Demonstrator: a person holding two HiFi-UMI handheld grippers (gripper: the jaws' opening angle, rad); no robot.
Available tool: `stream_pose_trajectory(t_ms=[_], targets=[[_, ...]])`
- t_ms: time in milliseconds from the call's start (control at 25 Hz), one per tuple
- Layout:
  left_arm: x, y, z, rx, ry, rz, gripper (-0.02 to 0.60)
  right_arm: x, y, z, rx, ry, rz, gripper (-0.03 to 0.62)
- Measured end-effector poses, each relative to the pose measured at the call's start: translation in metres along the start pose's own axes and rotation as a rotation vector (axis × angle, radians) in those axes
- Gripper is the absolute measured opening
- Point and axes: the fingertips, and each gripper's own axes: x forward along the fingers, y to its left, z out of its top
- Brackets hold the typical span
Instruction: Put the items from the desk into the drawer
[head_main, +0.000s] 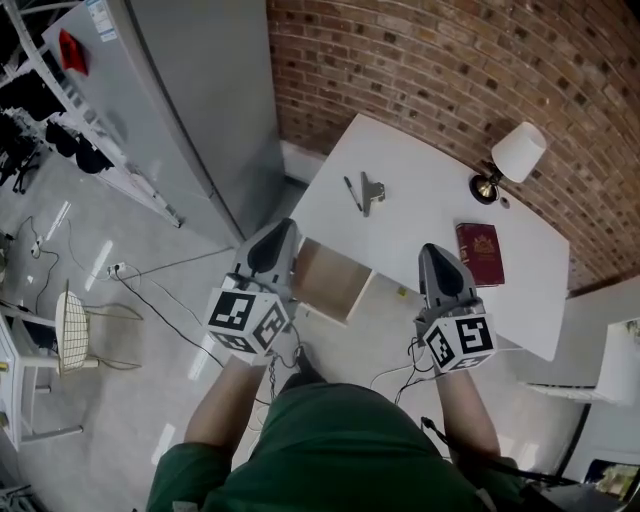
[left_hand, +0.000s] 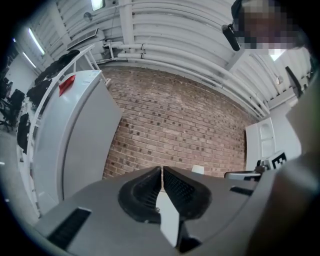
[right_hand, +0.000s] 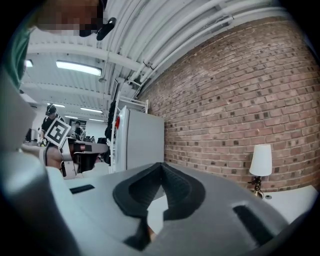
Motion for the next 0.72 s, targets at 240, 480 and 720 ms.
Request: stream_pose_trajectory(t_ms=[240,480,720], targets=[[0.023,0.045,-0.012,-0.028,0.034,-0.006,0.014,0.047,0.001,-0.006,-0.003,0.035,-0.031,0.005],[0.041,0.072,-0.025,-0.049,0.069,-0.004,0.014,0.086,-0.009,-0.023,-0.004,0.09,-0.041,0.005],[0.055,0.083,-0.043,-0.046,0.11,0.038,0.014,0.133,-0.037,-0.064,0.085,0.192,0.016,0.005]])
